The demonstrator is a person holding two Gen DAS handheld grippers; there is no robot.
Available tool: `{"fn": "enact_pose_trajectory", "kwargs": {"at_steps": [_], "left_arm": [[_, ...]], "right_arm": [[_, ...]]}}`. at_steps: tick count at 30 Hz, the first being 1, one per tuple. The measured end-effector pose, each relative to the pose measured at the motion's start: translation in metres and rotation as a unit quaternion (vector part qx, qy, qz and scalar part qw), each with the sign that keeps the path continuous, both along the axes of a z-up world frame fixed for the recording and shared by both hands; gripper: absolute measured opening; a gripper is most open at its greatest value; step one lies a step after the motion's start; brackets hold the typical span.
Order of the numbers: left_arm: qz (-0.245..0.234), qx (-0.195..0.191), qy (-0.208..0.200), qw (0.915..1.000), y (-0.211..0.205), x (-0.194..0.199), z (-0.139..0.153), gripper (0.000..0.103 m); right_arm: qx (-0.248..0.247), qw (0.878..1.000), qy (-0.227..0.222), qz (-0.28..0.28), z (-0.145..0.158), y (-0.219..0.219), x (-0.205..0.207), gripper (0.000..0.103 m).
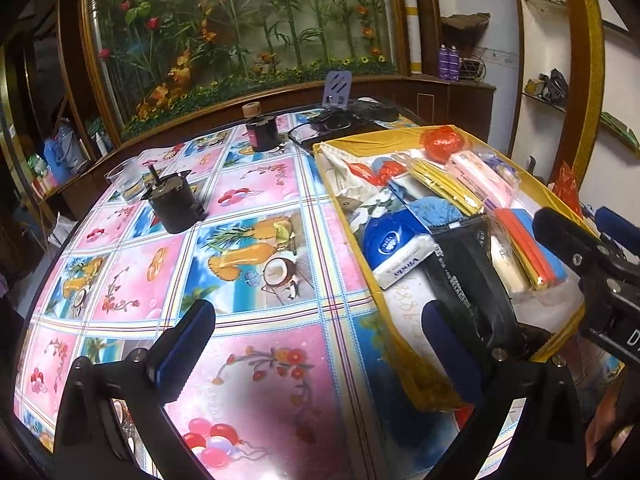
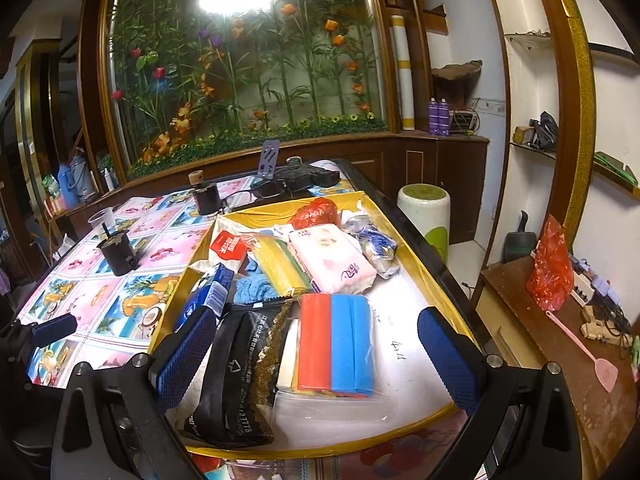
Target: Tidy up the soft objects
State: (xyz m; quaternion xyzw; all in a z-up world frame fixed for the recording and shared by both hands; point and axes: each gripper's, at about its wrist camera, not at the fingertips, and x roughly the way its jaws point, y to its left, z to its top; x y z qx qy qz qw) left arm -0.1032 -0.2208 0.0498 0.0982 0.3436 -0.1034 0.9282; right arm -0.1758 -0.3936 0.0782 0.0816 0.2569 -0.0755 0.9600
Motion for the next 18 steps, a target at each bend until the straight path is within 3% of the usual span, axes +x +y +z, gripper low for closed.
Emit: {"fn": "enact_pose_trajectory", "kwargs": {"at_steps": [10, 18], "left_arm": [[0.012, -0.008, 0.000, 0.9999, 0.005, 0.001, 0.001, 0.103], [0.004, 0.006, -0.011, 0.9999, 0.000, -0.003, 0.002, 0.103]], "right_arm": [[0.008, 1.000, 0.005, 0.005, -0.001, 0.008, 0.005, 0.102], [0.055, 0.998, -0.003, 0.007, -0.005, -0.008, 0.002, 0.102]]}}
